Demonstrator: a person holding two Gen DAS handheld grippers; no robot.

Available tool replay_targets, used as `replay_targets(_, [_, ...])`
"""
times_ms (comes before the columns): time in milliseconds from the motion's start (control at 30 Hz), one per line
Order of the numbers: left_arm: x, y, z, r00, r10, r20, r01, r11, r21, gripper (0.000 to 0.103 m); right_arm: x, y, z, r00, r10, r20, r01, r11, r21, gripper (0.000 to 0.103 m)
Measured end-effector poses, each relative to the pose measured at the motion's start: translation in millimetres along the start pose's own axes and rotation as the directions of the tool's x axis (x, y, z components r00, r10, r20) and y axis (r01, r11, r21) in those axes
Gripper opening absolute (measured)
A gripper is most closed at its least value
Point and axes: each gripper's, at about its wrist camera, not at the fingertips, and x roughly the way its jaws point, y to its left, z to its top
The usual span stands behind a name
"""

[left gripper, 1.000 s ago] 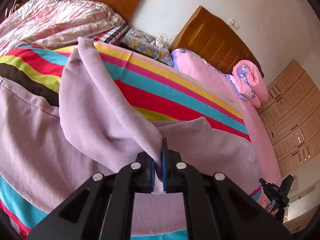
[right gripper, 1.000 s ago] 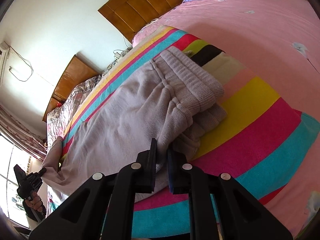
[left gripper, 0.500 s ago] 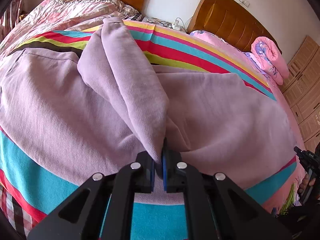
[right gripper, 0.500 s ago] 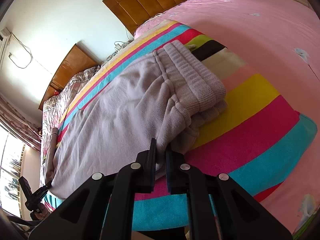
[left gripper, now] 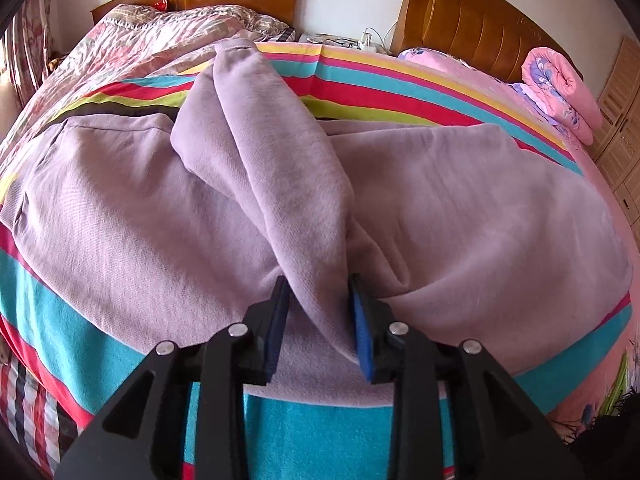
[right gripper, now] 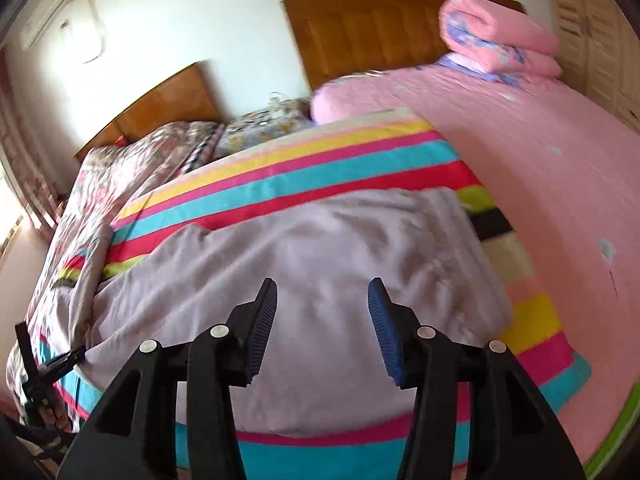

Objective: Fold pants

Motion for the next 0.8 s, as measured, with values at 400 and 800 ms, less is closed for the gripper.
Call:
replay_targets(400, [-2.3, -12.8, 1.8, 0.997, 0.080, -0.012, -0.079, 0.995, 0.066, 0.031, 188.0, 262.2, 52.5, 0.893, 0.303, -0.334, -0.451, 0.589, -0.671, 0.048])
replay_targets(800, [-3.1, 5.1, -3.7, 1.000, -0.012, 0.001, 0.012, 0.999, -0.035, 0.034, 213.2, 299.7, 12.4, 0.796, 0.336, -0.504, -0.602, 0.349, -0.718, 0.029])
